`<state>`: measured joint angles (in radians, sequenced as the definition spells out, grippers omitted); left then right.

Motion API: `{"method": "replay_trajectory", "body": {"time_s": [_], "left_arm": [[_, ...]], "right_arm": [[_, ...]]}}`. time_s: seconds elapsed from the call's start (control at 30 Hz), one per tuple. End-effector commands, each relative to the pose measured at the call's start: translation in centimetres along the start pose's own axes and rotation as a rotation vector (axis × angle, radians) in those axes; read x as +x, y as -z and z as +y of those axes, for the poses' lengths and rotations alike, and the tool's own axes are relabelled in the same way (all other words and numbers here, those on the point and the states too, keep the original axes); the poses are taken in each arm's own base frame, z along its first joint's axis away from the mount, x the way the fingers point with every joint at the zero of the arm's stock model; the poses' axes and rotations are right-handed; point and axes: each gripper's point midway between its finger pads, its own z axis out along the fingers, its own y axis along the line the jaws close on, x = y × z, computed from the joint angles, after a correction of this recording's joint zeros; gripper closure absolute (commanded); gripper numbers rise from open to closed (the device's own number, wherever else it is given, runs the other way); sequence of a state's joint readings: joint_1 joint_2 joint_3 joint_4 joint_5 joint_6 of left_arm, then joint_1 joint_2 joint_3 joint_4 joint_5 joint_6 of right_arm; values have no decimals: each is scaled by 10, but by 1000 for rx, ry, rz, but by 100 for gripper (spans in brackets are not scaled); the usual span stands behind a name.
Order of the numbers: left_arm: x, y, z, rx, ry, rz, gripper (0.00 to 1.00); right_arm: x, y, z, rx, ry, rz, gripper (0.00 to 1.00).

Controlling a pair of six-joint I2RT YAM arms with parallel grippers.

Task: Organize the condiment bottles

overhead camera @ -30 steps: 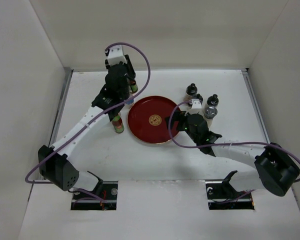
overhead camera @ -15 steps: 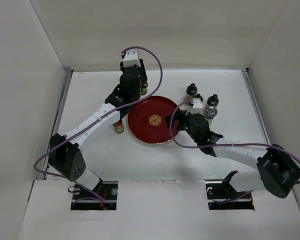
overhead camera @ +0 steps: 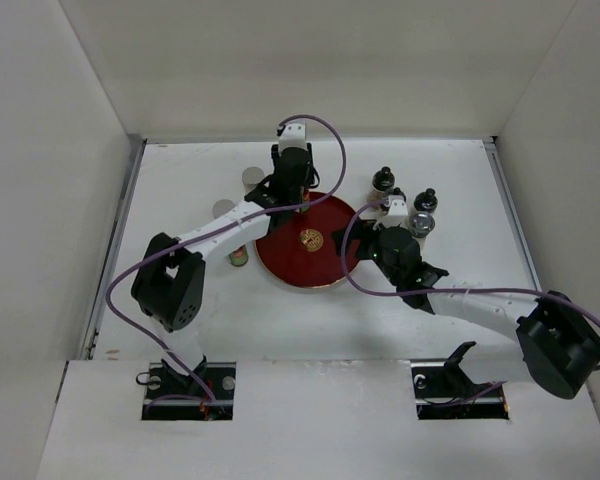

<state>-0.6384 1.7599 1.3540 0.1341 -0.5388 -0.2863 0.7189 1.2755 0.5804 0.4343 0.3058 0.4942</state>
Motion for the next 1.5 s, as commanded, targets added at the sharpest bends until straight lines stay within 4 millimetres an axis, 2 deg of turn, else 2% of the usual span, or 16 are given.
{"method": "replay_trajectory", "body": {"time_s": [0.0,0.17,0.3,0.37,0.47,0.57,0.7,0.83,0.9,1.0,1.23,1.3,1.47], "left_arm": [[-60,-2,-10,42,137,-186,85],[-36,-19,-7,36,121,-142,85],[-23,-22,-5,31,119,-118,80],[-19,-21,-3,28,115,-109,73],[-18,-15,0,27,117,-111,51],[-30,-4,-2,42,125,-135,34],[-57,14,-6,68,138,-183,23],[-79,33,-1,74,140,-221,21],[-85,41,10,60,153,-233,22],[-85,48,31,12,155,-225,25],[-53,34,89,-128,127,-92,26],[-44,26,100,-149,113,-51,26],[-14,7,108,-166,83,36,26]], "right_arm": [[-24,2,7,-24,-36,-75,4],[-24,2,7,-24,-36,-75,3],[-23,1,7,-22,-31,-71,3],[-22,1,6,-20,-36,-70,3],[-21,0,7,-20,-29,-65,3],[-21,0,6,-20,-37,-68,2],[-21,0,8,-22,-32,-69,2],[-20,-1,7,-19,-29,-61,2],[-22,0,6,-19,-33,-69,1],[-19,-2,5,-15,-32,-59,1],[-19,-2,7,-17,-27,-59,1],[-19,-2,7,-19,-31,-63,1],[-21,-1,6,-17,-26,-67,0]]}}
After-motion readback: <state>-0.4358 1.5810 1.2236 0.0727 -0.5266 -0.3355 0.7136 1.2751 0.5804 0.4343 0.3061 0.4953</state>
